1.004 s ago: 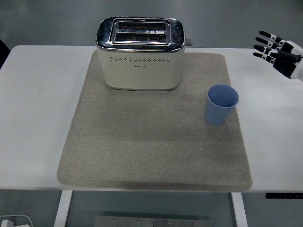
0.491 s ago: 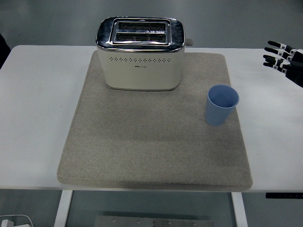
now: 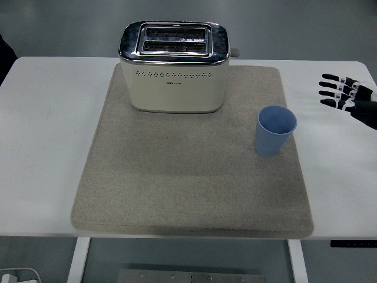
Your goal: Put the water cup in front of the bread machine
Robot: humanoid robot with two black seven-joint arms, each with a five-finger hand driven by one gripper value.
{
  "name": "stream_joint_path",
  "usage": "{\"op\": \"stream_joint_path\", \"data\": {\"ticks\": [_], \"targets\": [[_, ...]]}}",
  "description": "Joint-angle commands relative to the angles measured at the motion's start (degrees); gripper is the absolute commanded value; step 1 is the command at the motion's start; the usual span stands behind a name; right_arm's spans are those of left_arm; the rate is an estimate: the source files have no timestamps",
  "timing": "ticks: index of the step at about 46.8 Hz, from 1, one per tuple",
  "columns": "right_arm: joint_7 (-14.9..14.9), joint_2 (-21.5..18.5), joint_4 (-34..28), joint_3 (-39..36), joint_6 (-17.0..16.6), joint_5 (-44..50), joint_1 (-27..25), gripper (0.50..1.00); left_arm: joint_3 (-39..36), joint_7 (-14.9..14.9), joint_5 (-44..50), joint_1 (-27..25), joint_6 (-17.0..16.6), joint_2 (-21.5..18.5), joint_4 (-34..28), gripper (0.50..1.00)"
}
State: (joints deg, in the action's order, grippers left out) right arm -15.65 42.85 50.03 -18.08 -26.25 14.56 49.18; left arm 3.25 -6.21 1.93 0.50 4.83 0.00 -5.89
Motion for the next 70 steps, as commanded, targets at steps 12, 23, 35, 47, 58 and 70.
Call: {"op": "stream_joint_path", "data": {"ticks": [12,23,35,47,58,70], "targets": [[-4.65,0.91,3.49,-0.11,3.66,2.93,-2.51,0.936,0.0,-0.03,0.0,-0.06,0.0,0.0,0.0,1.0],[-8.52,0.83,4.81,-0.29,7.27,2.93,-5.06,0.934,0.0,-0.03,0.0,-0.06,0.0,0.0,-0.08,1.0],[-9.32,1.35,8.68,-0.2,10.43,3.37,-7.43,0.934,0.0,0.06,0.0,-0.06,0.0,0.0,0.0,1.0],[-12.04,1.97,11.23,-0.29,12.89,3.37,-9.98,0.934,0.0,0.06,0.0,-0.06,0.0,0.0,-0.08,1.0],[-13.53,1.79,14.12,-2.13,15.88,3.37,-11.74,0.934,0.0,-0.03,0.0,-0.06,0.0,0.0,0.0,1.0],[-15.64,1.0,17.11,-2.13,20.45,5.65,-14.11,0.934,0.0,0.06,0.0,-0.06,0.0,0.0,0.0,1.0]]}}
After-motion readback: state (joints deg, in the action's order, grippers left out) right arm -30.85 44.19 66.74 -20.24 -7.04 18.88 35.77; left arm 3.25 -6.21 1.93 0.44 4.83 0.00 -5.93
